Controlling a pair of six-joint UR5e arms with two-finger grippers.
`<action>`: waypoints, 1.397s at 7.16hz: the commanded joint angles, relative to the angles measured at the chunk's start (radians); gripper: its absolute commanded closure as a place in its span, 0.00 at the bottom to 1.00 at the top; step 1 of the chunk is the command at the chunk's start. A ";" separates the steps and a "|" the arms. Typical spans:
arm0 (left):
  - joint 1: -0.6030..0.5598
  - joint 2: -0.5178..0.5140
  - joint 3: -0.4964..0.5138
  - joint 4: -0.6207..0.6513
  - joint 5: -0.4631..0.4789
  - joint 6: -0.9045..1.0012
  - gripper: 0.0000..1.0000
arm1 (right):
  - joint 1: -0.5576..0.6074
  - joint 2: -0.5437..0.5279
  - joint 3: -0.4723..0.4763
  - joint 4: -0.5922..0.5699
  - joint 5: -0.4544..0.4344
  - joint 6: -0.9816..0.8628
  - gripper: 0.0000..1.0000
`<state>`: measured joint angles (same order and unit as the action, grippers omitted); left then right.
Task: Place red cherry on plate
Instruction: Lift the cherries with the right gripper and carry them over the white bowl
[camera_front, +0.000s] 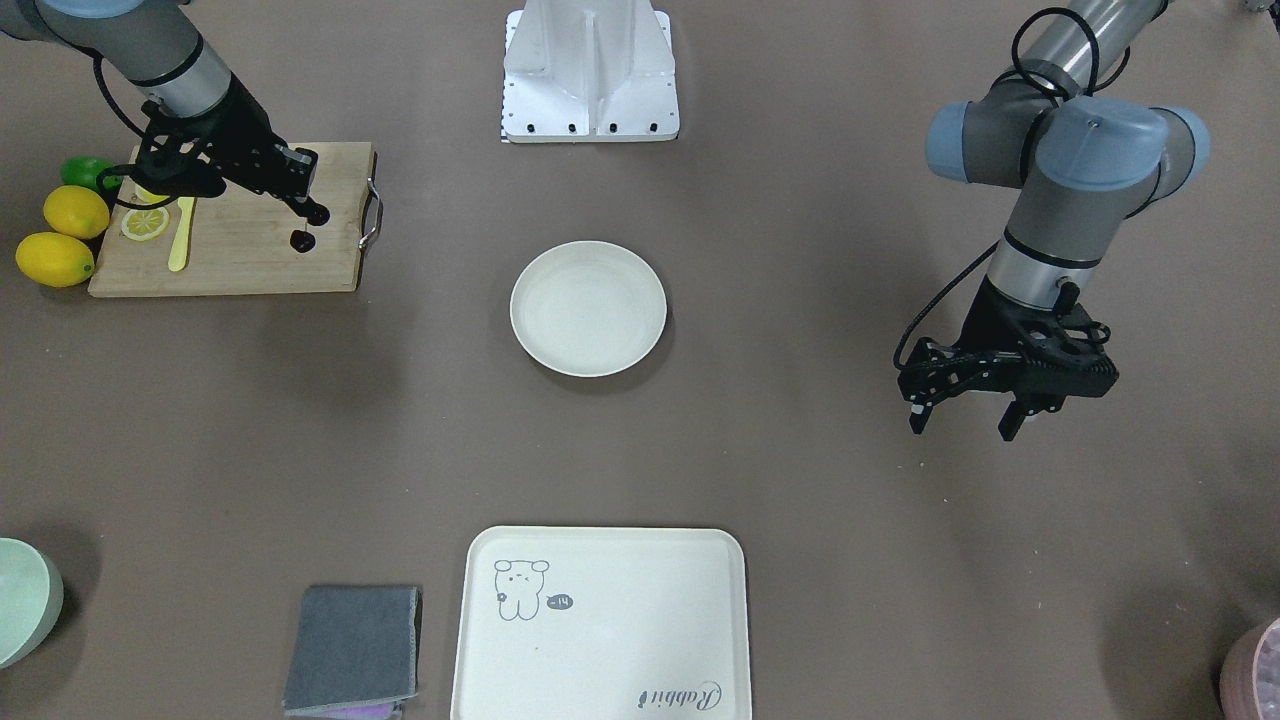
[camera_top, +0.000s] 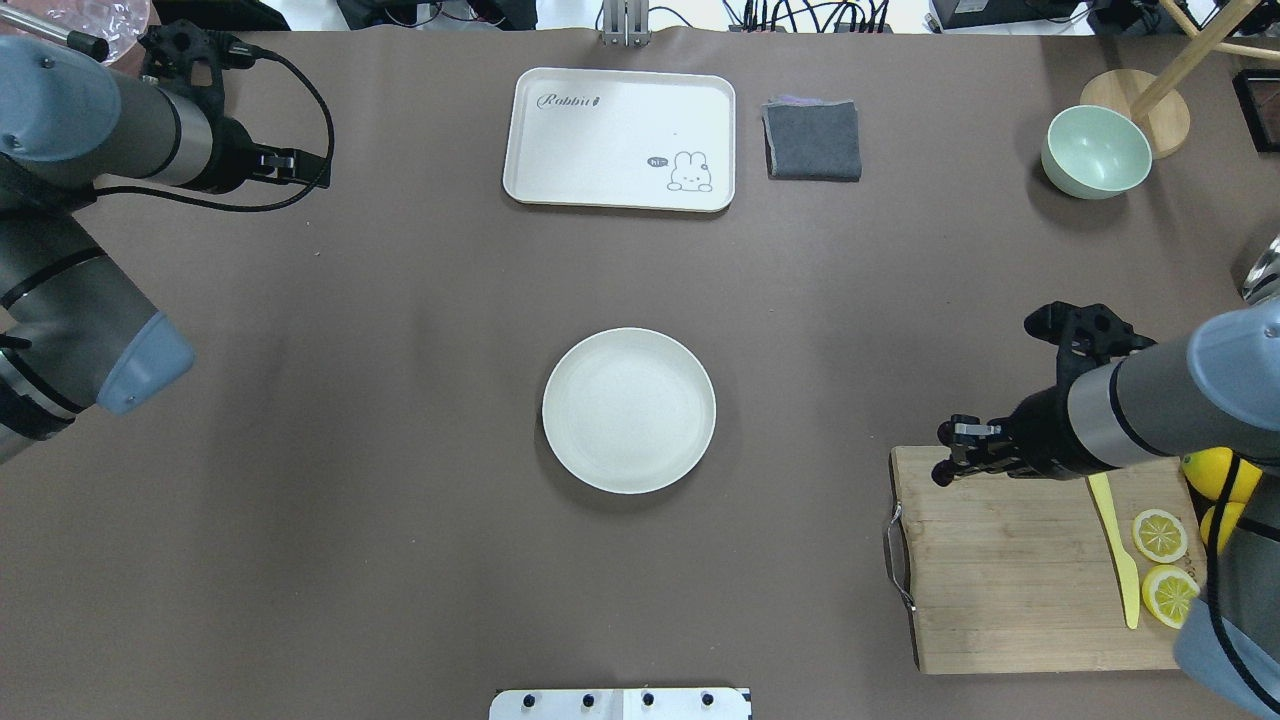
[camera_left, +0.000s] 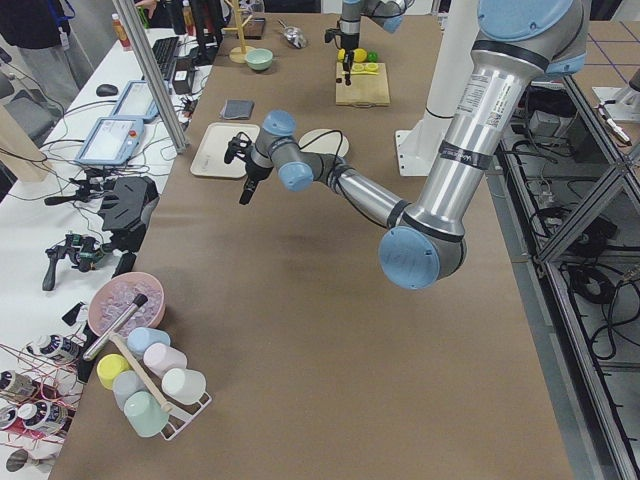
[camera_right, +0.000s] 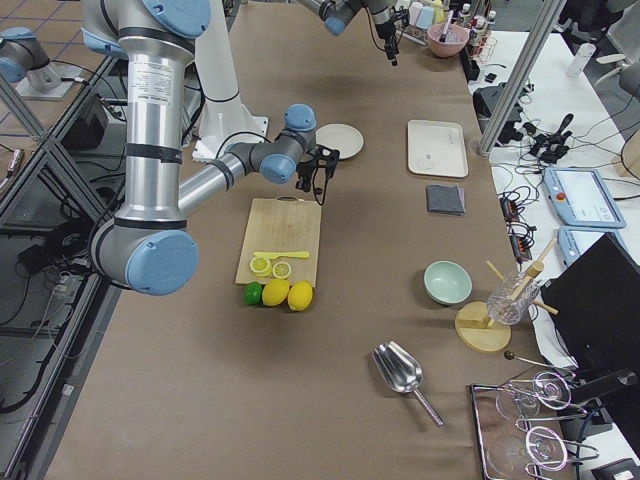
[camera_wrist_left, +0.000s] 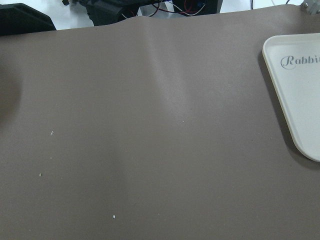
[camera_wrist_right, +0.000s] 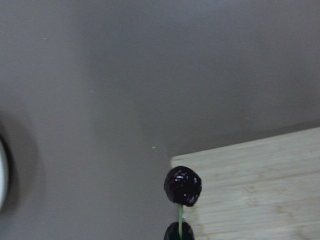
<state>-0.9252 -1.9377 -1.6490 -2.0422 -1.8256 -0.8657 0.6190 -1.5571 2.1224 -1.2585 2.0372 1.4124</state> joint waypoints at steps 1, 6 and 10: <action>-0.036 0.031 0.000 0.000 -0.001 0.032 0.02 | -0.013 0.368 -0.115 -0.273 -0.018 -0.015 1.00; -0.067 0.082 0.002 -0.001 -0.029 0.116 0.02 | -0.169 0.685 -0.445 -0.268 -0.193 -0.006 1.00; -0.067 0.082 0.000 -0.001 -0.029 0.116 0.02 | -0.214 0.729 -0.601 -0.113 -0.223 0.025 0.66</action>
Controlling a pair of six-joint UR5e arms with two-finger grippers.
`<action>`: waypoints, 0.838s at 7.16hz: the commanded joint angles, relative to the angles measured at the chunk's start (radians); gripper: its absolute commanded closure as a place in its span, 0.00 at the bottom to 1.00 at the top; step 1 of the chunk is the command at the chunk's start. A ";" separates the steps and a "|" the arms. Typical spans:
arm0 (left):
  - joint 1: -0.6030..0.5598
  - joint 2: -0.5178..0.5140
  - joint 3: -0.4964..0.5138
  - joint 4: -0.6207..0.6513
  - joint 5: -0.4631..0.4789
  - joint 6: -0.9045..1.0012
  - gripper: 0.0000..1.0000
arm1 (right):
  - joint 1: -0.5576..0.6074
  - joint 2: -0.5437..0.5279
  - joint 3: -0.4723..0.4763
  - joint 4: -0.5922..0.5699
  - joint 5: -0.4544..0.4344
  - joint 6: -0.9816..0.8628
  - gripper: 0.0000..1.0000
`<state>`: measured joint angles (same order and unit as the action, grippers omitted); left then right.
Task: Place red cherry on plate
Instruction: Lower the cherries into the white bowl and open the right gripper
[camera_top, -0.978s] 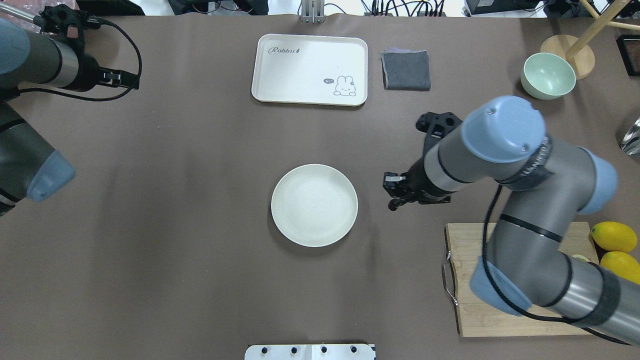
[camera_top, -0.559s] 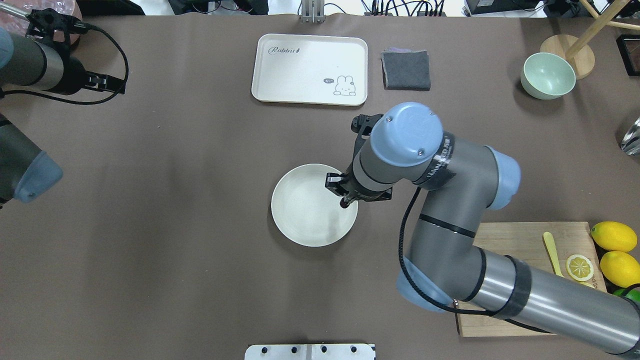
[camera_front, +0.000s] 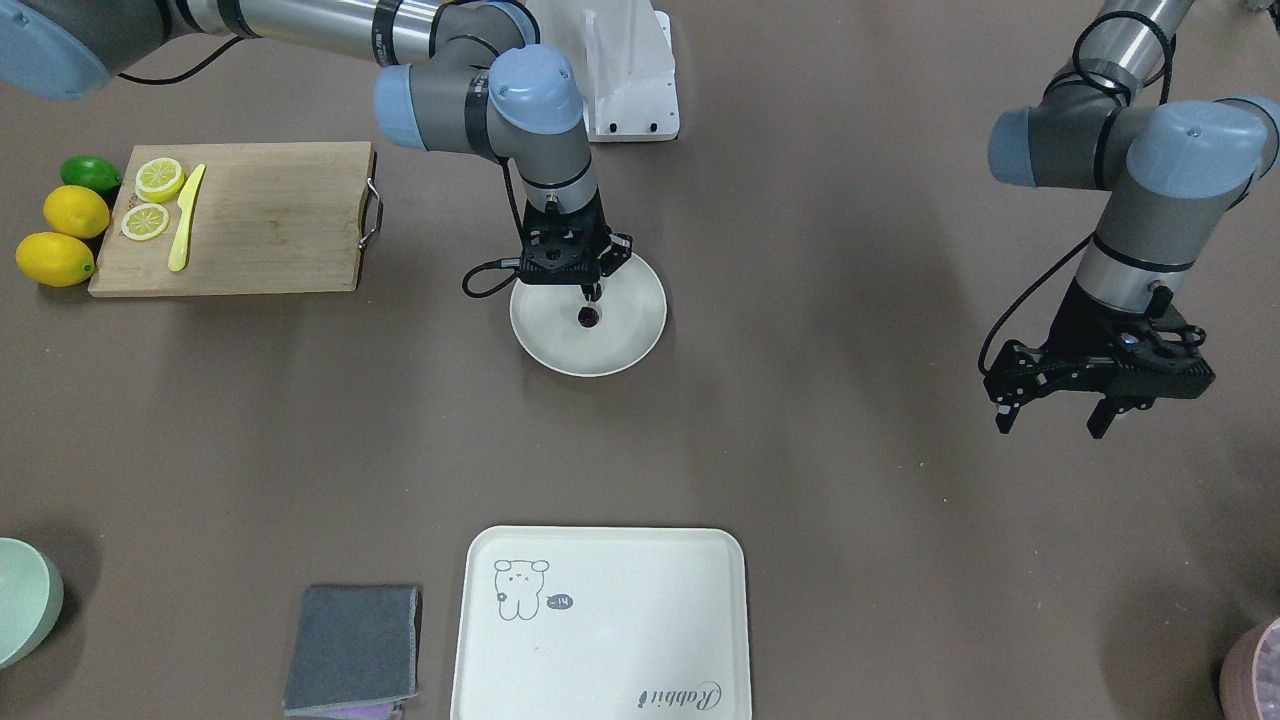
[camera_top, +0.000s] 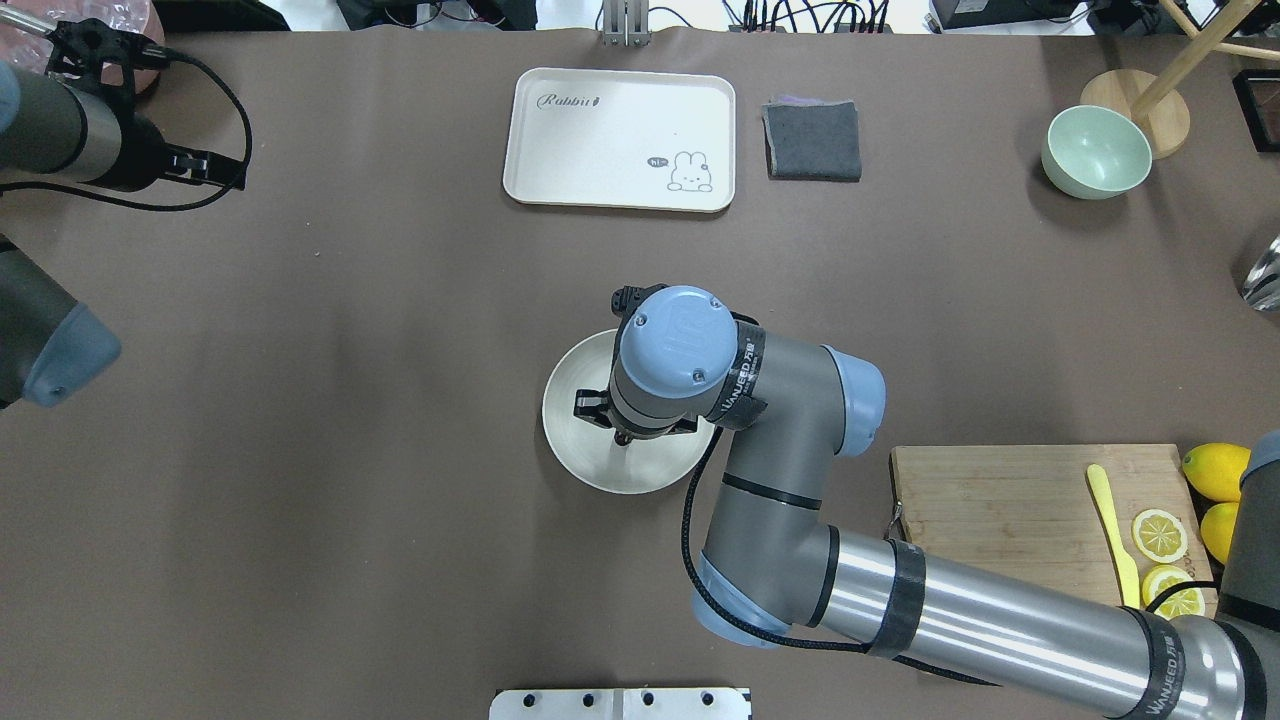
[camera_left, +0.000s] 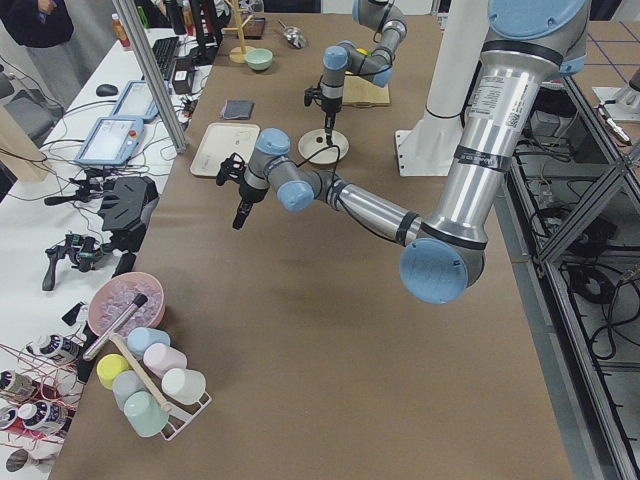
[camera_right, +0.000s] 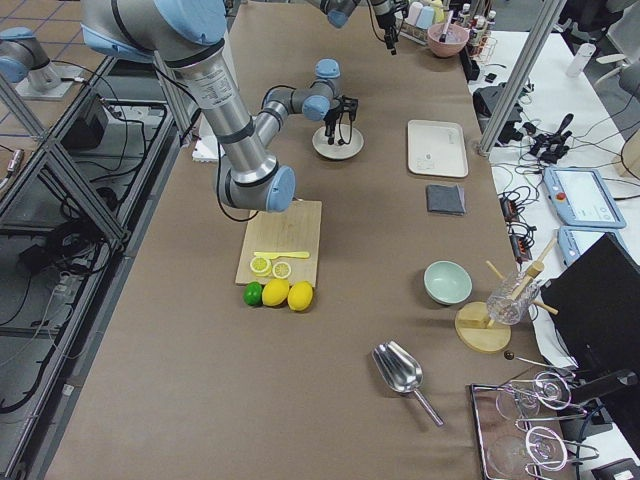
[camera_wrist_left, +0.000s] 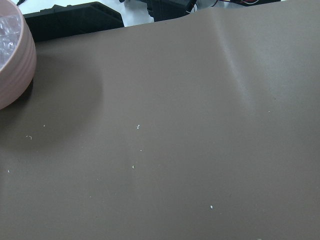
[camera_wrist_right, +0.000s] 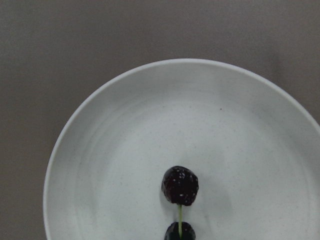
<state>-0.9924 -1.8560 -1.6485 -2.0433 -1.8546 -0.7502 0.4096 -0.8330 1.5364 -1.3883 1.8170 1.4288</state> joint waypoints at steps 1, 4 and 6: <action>0.000 0.000 0.001 0.000 0.000 0.000 0.02 | -0.005 0.018 -0.013 0.017 -0.002 0.013 0.01; -0.002 0.001 -0.001 0.011 -0.044 0.000 0.02 | 0.061 0.015 0.013 -0.009 0.040 0.009 0.00; -0.023 0.046 -0.005 0.011 -0.159 0.040 0.02 | 0.199 -0.073 0.112 -0.070 0.178 -0.090 0.00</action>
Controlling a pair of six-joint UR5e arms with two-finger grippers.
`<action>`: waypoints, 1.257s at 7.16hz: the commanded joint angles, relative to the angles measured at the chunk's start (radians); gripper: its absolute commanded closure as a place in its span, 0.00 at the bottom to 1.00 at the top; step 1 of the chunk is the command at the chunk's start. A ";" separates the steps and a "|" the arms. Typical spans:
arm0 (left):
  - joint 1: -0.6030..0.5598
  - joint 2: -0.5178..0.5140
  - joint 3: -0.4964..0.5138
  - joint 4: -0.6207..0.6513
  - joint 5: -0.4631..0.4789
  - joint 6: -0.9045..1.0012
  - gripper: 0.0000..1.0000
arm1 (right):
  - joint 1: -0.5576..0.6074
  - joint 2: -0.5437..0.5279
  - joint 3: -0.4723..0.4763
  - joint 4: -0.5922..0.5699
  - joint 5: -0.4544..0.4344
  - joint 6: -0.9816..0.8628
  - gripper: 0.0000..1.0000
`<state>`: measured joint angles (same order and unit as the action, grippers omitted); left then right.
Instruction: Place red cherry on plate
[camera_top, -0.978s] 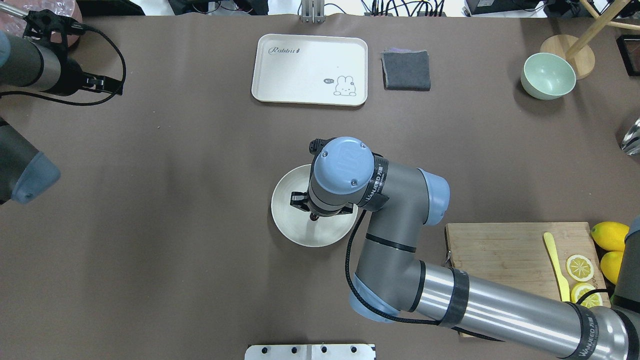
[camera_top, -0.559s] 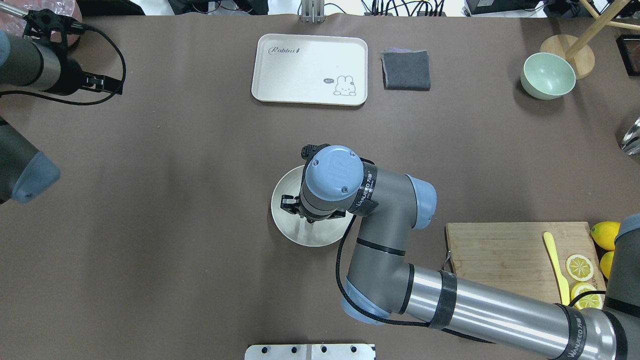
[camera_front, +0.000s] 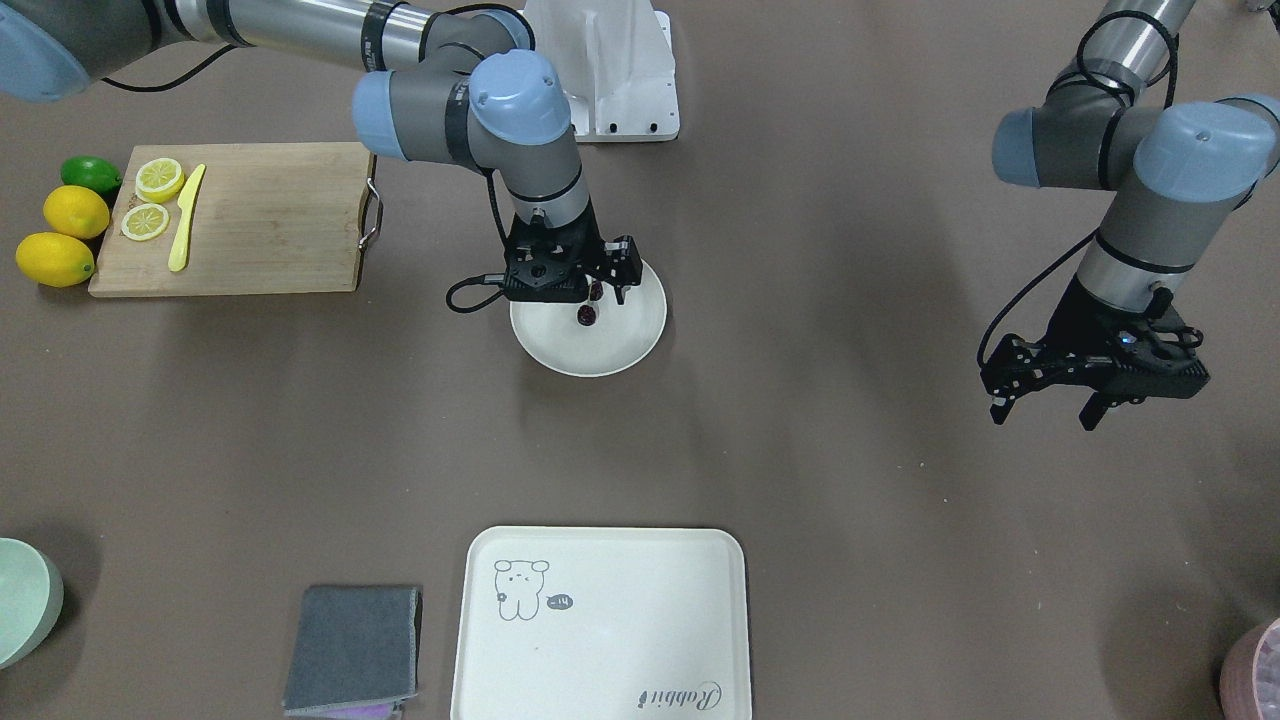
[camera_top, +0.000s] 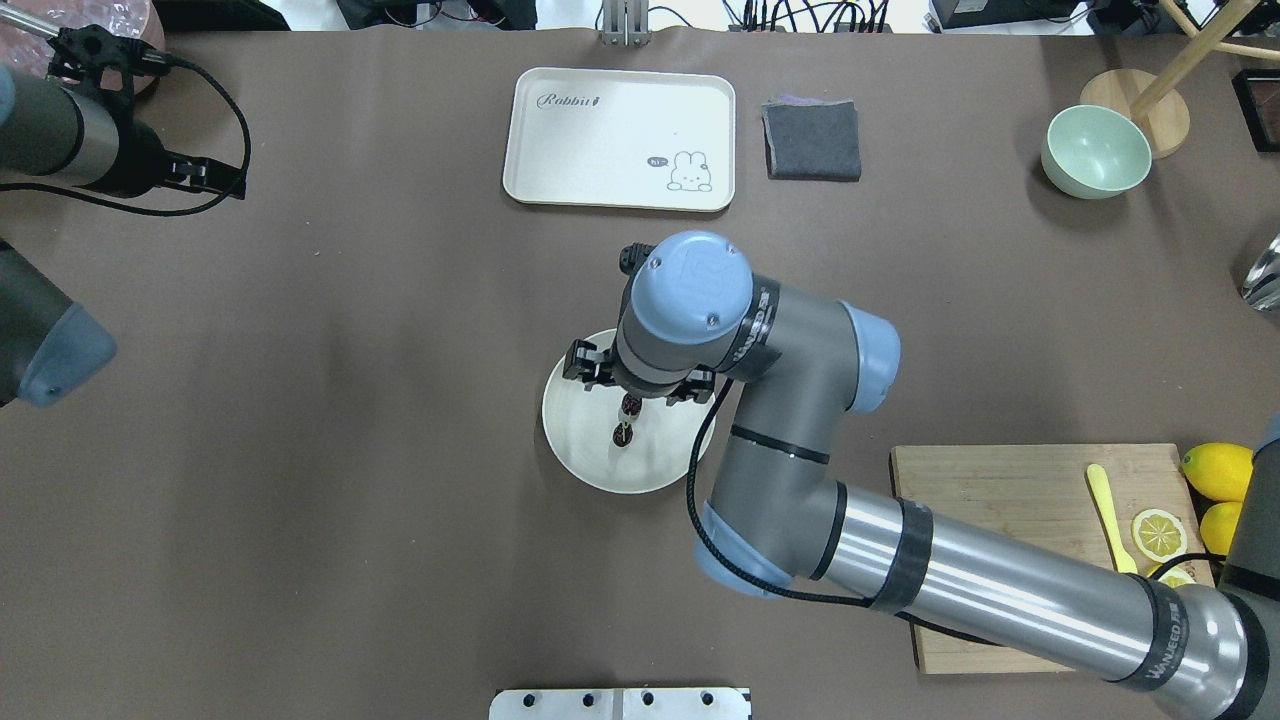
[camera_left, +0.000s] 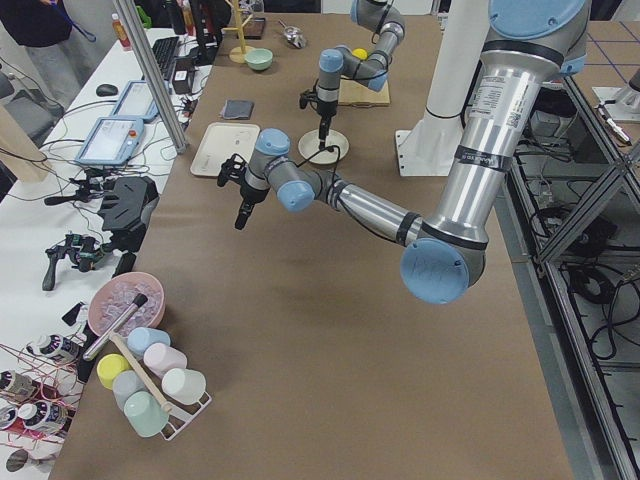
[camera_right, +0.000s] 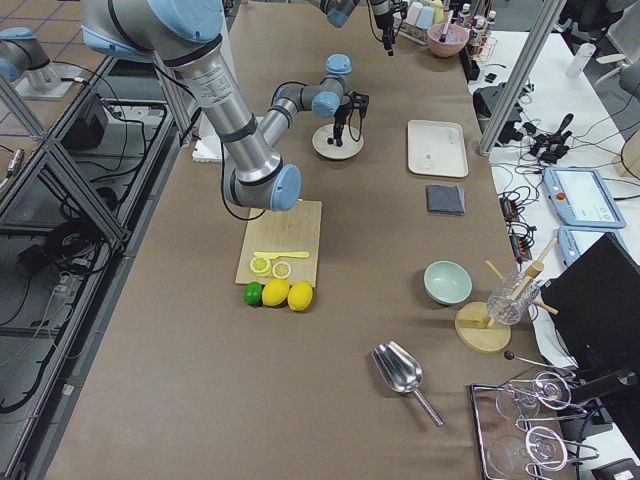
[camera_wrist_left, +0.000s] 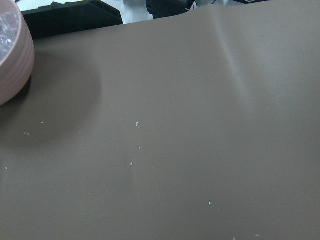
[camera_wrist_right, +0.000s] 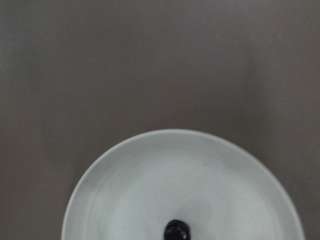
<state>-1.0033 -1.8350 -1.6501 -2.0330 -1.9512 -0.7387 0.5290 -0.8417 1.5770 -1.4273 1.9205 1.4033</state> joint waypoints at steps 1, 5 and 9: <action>-0.015 0.052 -0.002 0.004 -0.083 0.089 0.02 | 0.142 -0.168 0.169 -0.088 0.110 -0.161 0.00; -0.257 0.128 -0.008 0.025 -0.260 0.359 0.02 | 0.498 -0.518 0.235 -0.098 0.335 -0.756 0.00; -0.426 0.163 0.000 0.211 -0.296 0.654 0.02 | 0.924 -0.747 0.071 -0.096 0.423 -1.405 0.00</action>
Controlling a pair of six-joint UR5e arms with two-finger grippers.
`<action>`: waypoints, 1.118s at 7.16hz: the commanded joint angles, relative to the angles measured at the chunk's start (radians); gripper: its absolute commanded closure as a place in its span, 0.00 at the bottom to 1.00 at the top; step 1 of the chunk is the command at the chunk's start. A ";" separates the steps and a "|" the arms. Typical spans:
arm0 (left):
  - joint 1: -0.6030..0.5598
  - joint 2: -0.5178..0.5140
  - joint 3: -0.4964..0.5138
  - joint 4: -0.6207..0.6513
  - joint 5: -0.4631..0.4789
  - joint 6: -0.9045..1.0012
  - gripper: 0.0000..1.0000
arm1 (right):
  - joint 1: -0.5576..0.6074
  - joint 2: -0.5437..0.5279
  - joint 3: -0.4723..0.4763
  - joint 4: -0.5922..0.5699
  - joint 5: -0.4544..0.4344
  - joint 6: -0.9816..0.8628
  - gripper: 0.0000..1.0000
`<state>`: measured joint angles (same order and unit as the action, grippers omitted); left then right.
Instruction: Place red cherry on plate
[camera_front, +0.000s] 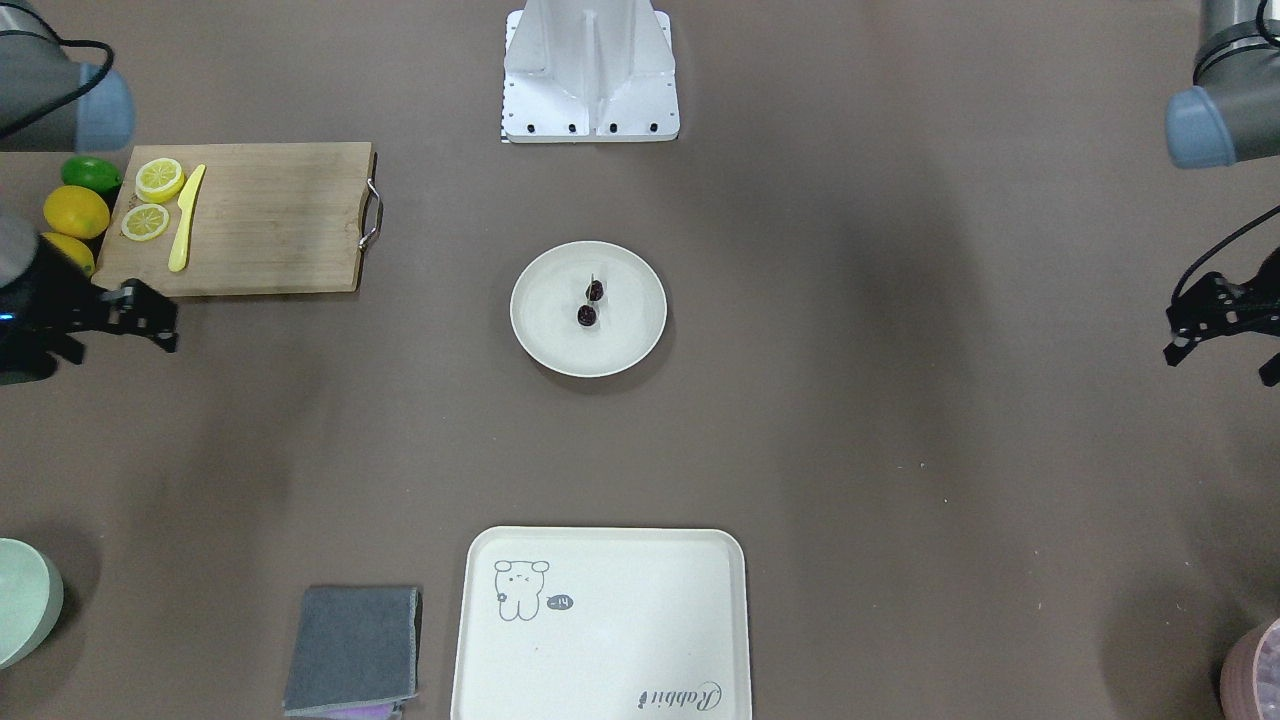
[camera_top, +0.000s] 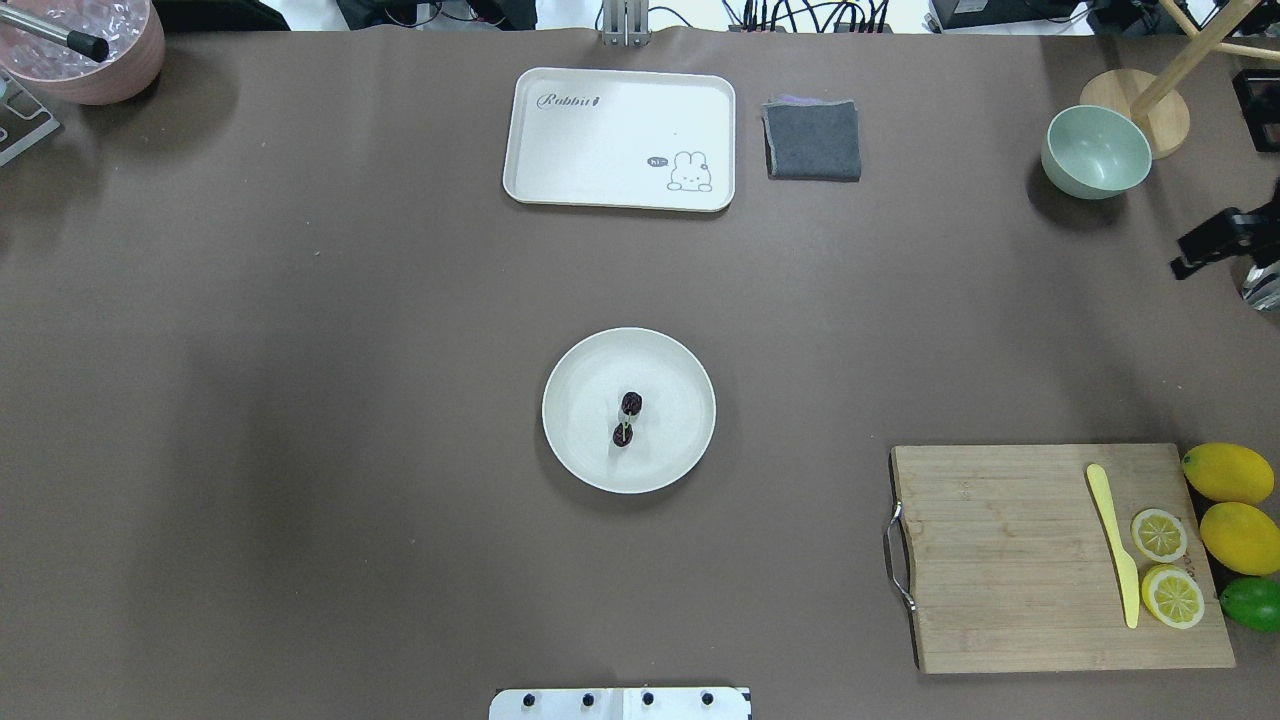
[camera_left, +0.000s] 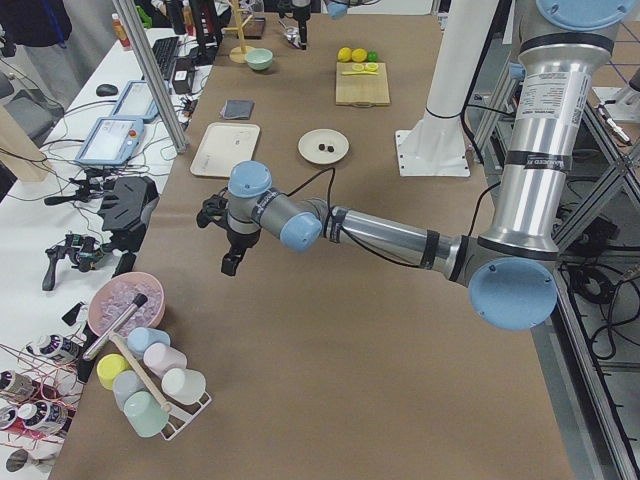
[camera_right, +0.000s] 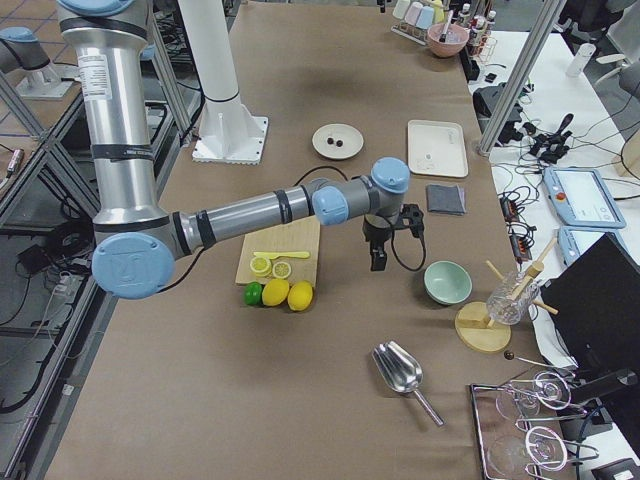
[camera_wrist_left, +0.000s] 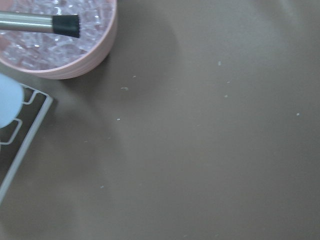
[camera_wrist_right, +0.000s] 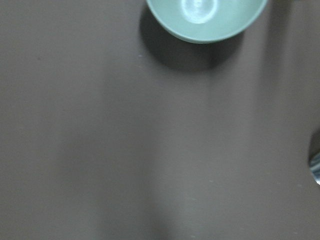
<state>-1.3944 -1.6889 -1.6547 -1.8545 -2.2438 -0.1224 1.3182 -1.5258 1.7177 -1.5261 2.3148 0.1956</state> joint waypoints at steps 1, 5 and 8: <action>-0.050 0.053 -0.002 0.026 -0.005 0.040 0.02 | 0.209 -0.069 -0.148 0.003 0.032 -0.300 0.00; -0.145 0.114 0.079 0.028 -0.007 0.139 0.02 | 0.300 -0.083 -0.188 -0.003 0.041 -0.315 0.00; -0.181 0.114 0.075 0.038 -0.054 0.121 0.02 | 0.328 0.010 -0.106 -0.197 0.051 -0.295 0.00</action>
<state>-1.5685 -1.5663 -1.5792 -1.8190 -2.2792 0.0062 1.6402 -1.5569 1.5621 -1.6125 2.3677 -0.1055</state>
